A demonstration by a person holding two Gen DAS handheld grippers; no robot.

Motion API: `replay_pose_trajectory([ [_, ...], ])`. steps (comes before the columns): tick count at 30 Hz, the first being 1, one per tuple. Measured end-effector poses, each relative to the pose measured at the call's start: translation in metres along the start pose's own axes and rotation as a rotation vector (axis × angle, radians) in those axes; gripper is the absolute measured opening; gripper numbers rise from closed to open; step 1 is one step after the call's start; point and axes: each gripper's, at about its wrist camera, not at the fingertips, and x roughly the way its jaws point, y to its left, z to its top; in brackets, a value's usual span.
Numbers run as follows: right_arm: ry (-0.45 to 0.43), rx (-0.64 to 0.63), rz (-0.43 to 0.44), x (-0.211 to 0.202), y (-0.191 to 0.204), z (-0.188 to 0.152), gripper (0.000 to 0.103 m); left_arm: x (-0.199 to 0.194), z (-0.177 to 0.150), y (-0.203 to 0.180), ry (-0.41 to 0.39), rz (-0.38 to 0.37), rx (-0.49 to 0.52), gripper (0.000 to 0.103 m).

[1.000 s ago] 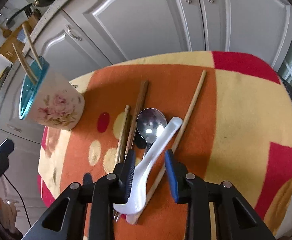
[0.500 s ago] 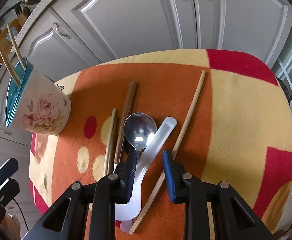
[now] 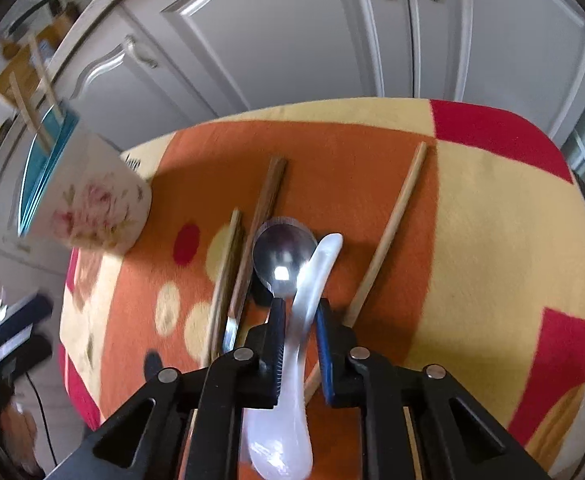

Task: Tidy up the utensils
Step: 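Close the right tool on the white ceramic spoon handle while the left tool moves over the chopsticks, then close the left tool on a wooden chopstick while the right tool holds the white spoon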

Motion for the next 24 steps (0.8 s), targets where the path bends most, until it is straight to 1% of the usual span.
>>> replay_pose_trajectory([
  [5, 0.038, -0.023, 0.01, -0.009, -0.01, -0.027, 0.01, 0.046, 0.005, -0.012, 0.112, -0.009, -0.003, 0.036],
  [6, 0.043, -0.023, 0.015, -0.011, -0.012, -0.032, 0.01, 0.053, 0.006, -0.013, 0.122, -0.001, -0.001, 0.034],
  [7, 0.044, -0.023, 0.021, -0.013, -0.015, -0.035, 0.01, 0.063, 0.008, -0.014, 0.135, 0.011, 0.003, 0.03],
  [9, 0.048, -0.027, 0.034, -0.015, -0.015, -0.041, 0.01, 0.08, 0.01, -0.015, 0.164, 0.026, 0.0, 0.025],
  [11, 0.044, -0.029, 0.039, -0.017, -0.015, -0.042, 0.01, 0.092, 0.012, -0.014, 0.192, 0.02, -0.012, 0.024],
  [12, 0.04, -0.028, 0.043, -0.019, -0.015, -0.042, 0.01, 0.096, 0.013, -0.015, 0.198, 0.024, -0.01, 0.022],
  [13, 0.039, -0.027, 0.049, -0.02, -0.015, -0.041, 0.01, 0.099, 0.013, -0.016, 0.199, 0.037, -0.002, 0.022],
  [17, 0.033, -0.02, 0.064, -0.023, -0.016, -0.039, 0.01, 0.103, 0.017, -0.018, 0.2, 0.053, 0.011, 0.021],
  [20, 0.024, -0.008, 0.073, -0.022, -0.016, -0.034, 0.01, 0.106, 0.022, -0.019, 0.19, 0.067, 0.017, 0.02],
  [24, 0.016, 0.016, 0.085, -0.015, -0.015, -0.022, 0.01, 0.108, 0.032, -0.011, 0.192, 0.049, -0.048, 0.02],
])
